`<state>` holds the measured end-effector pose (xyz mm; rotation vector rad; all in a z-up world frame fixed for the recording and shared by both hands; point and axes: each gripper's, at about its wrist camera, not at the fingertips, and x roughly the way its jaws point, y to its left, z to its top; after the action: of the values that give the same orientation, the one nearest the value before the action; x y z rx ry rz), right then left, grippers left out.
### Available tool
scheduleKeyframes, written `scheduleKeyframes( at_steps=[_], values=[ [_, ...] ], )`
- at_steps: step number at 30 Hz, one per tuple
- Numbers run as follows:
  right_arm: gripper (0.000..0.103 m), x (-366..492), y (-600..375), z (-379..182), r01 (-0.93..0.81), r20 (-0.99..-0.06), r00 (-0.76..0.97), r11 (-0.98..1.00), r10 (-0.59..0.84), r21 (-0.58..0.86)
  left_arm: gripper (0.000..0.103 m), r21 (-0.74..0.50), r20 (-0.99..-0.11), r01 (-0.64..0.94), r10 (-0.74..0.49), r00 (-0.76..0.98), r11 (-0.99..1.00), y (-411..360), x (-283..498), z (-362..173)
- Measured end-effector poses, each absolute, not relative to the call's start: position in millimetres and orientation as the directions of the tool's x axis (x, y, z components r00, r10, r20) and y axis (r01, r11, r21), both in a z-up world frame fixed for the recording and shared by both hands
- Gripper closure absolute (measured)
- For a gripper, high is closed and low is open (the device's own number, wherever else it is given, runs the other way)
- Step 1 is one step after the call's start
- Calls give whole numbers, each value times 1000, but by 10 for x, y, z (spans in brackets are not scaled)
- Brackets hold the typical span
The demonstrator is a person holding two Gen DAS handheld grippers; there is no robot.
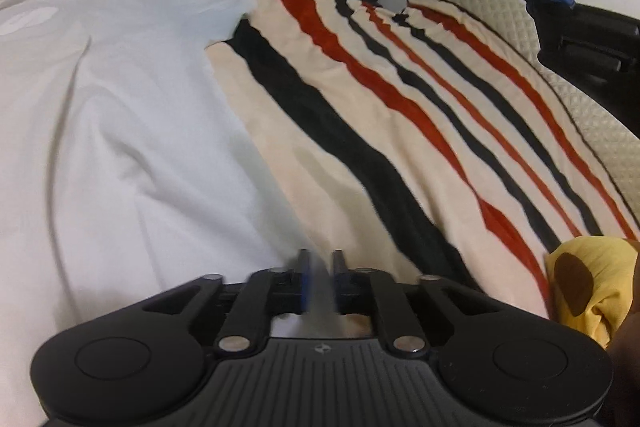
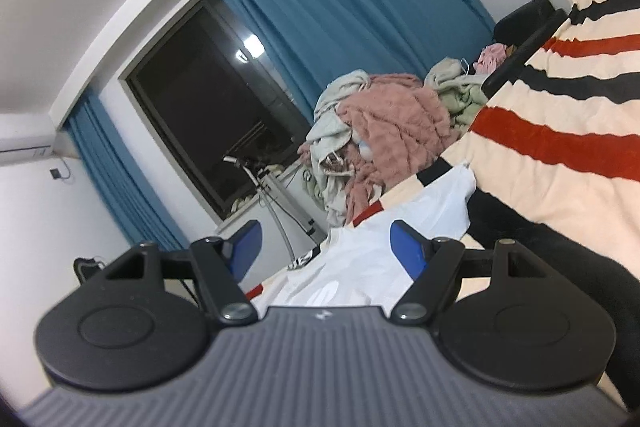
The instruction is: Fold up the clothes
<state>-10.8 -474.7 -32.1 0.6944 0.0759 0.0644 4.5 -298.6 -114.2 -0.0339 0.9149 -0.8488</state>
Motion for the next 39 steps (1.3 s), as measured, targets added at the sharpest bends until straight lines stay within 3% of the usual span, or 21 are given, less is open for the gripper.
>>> scheduleKeyframes(
  at_steps=[1, 4, 12, 15, 18, 24, 32, 39],
  values=[
    [29, -104, -4733, -317, -35, -49, 995, 771, 85, 635, 48, -349, -689, 627, -644, 332, 696, -2932, 64, -1107],
    [29, -99, -4686, -300, -29, -42, 997, 791, 69, 611, 27, -286, -695, 612, -599, 398, 738, -2706, 132, -950],
    [29, 34, -4470, -279, -16, -99, 992, 852, 80, 523, 12, -42, -601, 520, -437, 669, 853, -1791, 296, -364],
    [29, 113, -4343, -292, -9, -154, 983, 871, 97, 491, 1, 4, -528, 428, -362, 768, 904, -1374, 318, -234],
    [29, 189, -4225, -325, -9, -205, 971, 878, 122, 478, 0, -21, -472, 350, -318, 822, 936, -976, 332, -196],
    [29, 284, -3921, -348, -9, -257, 959, 917, 121, 398, 0, -154, -485, 269, -310, 818, 951, -385, 498, -172],
    [29, 647, -3370, -216, -22, -321, 938, 949, 128, 313, 0, -222, -478, 185, -272, 835, 957, -46, 686, -261],
    [32, 1212, -2881, 75, -124, -276, 928, 907, 250, 402, 1, -319, -499, 45, -208, 841, 947, 333, 1016, -420]
  ],
)
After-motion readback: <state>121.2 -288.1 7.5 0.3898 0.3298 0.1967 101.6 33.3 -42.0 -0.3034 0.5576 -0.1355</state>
